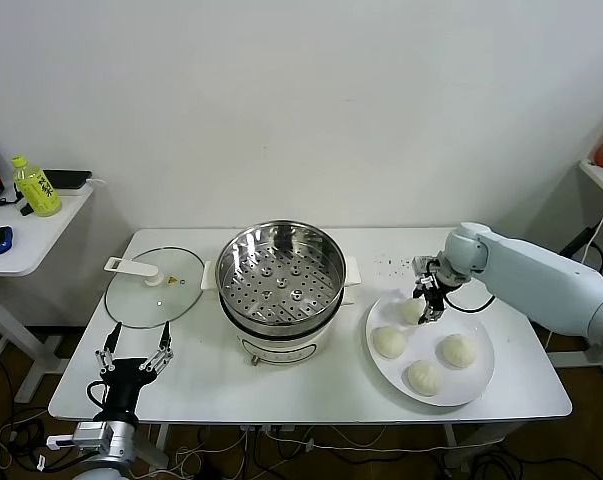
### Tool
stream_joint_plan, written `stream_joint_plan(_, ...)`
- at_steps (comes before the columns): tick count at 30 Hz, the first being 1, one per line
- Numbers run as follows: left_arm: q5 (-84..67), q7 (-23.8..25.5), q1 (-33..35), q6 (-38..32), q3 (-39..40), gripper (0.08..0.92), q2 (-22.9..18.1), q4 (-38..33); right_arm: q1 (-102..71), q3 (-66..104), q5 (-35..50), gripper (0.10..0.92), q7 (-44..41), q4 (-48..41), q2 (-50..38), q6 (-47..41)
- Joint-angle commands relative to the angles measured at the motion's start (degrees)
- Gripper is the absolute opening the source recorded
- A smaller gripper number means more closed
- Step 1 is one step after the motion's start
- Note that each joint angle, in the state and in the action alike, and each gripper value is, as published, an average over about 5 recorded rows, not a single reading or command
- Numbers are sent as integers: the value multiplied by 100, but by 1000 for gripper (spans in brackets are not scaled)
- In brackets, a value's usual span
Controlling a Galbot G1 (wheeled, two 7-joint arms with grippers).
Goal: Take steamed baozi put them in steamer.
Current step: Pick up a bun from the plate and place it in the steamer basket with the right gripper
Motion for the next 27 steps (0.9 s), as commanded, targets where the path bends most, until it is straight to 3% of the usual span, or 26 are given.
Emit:
stream_joint_plan(1,-7,4,13,-3,-6,823,6,2,224,3,4,628,3,291,-35,17)
stream_joint_plan(16,-30,-24,105,-48,1,823,5,25,2584,-1106,10,628,-130,1640,-49,857)
stream_joint_plan(27,-25,-37,100,-30,-36,823,0,-17,3752,-1318,180,628,-205,1293,957,1680)
